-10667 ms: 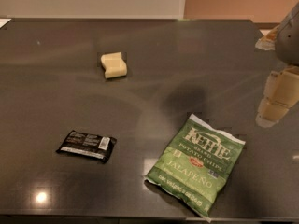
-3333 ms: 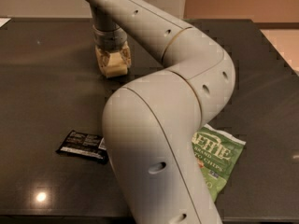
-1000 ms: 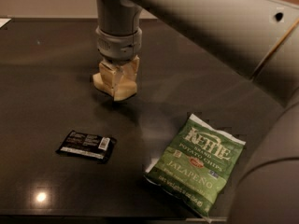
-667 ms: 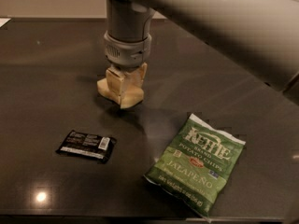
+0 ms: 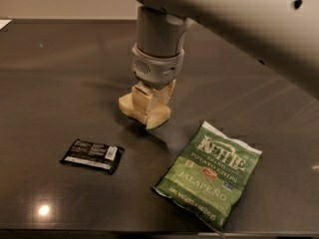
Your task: Move sponge near green jalapeno chip bag
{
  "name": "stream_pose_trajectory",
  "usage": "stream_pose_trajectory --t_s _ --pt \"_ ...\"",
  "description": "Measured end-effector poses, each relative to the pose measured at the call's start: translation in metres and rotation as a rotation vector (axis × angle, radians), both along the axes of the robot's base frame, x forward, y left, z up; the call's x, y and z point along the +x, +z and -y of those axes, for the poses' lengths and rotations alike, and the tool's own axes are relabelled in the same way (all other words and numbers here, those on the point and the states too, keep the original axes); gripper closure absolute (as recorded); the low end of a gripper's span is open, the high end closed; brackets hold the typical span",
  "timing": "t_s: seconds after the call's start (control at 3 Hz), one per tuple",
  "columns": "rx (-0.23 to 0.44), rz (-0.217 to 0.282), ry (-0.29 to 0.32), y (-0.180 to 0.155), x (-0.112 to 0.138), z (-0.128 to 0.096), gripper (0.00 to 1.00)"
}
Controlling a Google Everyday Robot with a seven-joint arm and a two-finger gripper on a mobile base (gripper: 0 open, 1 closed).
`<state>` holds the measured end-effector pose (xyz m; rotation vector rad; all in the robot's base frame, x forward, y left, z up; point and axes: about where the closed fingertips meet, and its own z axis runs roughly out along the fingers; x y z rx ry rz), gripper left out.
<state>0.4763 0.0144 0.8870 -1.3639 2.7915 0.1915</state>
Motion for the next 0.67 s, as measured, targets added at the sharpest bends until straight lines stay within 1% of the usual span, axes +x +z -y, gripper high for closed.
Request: stream_pose_trajectory --t_s 0.33,0.67 --pt "-0.016 -0.021 -0.009 -0.007 -0.013 0.016 1.0" --pt "-0.037 -0.042 -0.015 -0.015 -0.025 0.027 1.0"
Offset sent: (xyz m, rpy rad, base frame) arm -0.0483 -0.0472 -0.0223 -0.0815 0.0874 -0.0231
